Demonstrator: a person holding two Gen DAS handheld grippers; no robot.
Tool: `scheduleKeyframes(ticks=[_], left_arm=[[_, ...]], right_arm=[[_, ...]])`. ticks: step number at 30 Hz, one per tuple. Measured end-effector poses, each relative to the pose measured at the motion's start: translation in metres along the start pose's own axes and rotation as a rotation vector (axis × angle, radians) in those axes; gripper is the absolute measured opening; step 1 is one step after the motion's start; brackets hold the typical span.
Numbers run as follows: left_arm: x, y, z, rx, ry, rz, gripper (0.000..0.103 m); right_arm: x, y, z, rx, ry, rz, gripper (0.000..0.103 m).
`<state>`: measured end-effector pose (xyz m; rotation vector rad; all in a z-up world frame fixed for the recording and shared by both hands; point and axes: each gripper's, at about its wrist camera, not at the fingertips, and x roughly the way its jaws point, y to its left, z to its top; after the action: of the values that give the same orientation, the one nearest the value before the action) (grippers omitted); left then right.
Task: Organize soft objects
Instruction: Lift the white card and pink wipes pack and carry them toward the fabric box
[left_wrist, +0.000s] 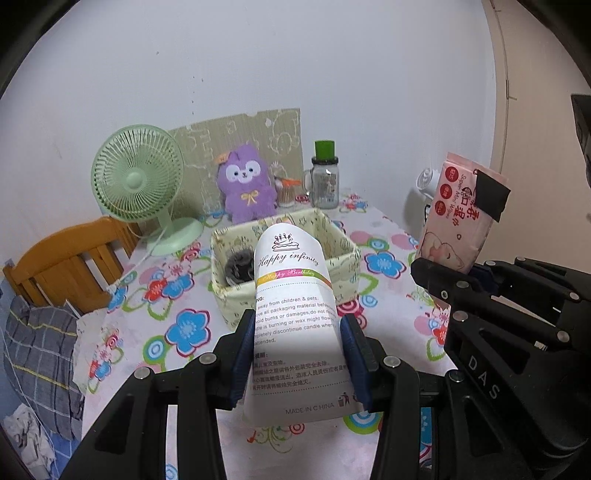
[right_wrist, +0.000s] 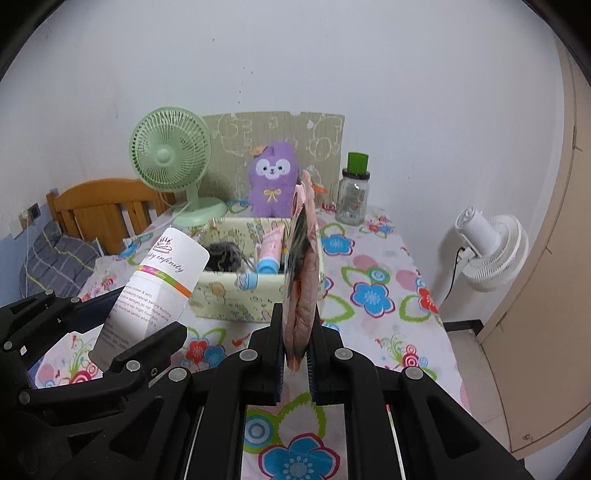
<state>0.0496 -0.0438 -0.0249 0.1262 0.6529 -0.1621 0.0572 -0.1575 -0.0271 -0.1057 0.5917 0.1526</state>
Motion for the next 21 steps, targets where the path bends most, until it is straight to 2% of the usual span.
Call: scheduleKeyframes(ticks=[10, 21], left_arm=[[-0.003, 0.005, 0.019, 0.008, -0.04, 0.011, 0.047], [0.019, 0.016, 0.042, 0.0, -0.057, 0.019, 0.047]], right_arm=[[0.0, -0.001, 0.021, 0.003, -0.031, -0.004, 0.012], [0.03, -0.001, 0.044, 0.0, -0.036, -0.005, 0.012]])
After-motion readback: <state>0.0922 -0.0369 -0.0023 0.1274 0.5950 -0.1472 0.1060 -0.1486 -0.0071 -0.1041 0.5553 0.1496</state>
